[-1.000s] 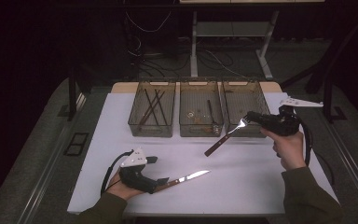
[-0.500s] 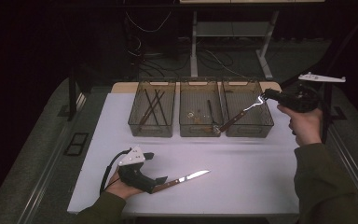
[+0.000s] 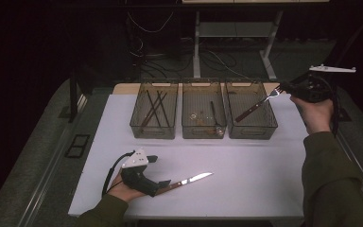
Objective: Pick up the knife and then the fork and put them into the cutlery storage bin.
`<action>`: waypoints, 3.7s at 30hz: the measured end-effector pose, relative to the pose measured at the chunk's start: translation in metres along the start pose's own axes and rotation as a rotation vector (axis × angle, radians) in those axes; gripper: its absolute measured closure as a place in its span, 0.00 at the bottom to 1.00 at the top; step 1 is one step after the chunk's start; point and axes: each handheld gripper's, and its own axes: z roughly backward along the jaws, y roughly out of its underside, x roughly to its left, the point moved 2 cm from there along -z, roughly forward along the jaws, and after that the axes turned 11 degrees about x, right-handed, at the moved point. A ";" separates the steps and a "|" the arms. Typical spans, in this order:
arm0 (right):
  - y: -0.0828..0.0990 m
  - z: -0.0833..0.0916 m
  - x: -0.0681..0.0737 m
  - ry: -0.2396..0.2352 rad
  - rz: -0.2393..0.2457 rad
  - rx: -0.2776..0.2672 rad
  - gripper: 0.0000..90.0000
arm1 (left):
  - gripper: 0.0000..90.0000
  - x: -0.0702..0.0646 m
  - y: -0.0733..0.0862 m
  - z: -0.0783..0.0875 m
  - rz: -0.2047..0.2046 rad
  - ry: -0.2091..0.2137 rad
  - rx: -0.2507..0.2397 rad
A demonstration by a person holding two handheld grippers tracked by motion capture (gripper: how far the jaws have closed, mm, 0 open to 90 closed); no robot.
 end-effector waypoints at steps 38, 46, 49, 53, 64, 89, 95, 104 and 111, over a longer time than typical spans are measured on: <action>0.022 -0.098 -0.024 0.081 -0.042 0.213 0.85 | 0.00 -0.002 0.000 -0.004 -0.012 0.013 0.027; 0.023 -0.094 -0.027 0.140 -0.047 0.200 0.63 | 0.00 -0.003 0.000 -0.004 -0.012 0.012 0.024; 0.022 -0.088 -0.028 0.127 -0.058 0.189 0.52 | 0.00 -0.003 0.000 -0.004 -0.012 0.011 0.025; 0.022 -0.080 -0.023 0.096 -0.042 0.182 0.45 | 0.00 -0.003 0.000 -0.004 -0.013 0.008 0.027; 0.045 -0.046 0.021 0.021 0.076 0.140 0.27 | 0.00 -0.003 0.000 -0.005 -0.014 0.009 0.036; 0.143 -0.016 0.094 -0.046 0.207 0.137 0.14 | 0.06 -0.005 -0.003 -0.005 -0.020 -0.006 0.059; 0.167 -0.018 0.107 -0.062 0.219 0.147 0.14 | 0.16 -0.005 -0.006 -0.004 -0.011 -0.013 0.058; 0.196 -0.016 0.121 -0.077 0.239 0.175 0.14 | 0.30 -0.008 -0.008 -0.004 -0.012 0.011 0.079; 0.208 -0.012 0.125 -0.084 0.260 0.196 0.14 | 0.48 -0.016 -0.012 -0.010 -0.054 0.052 0.121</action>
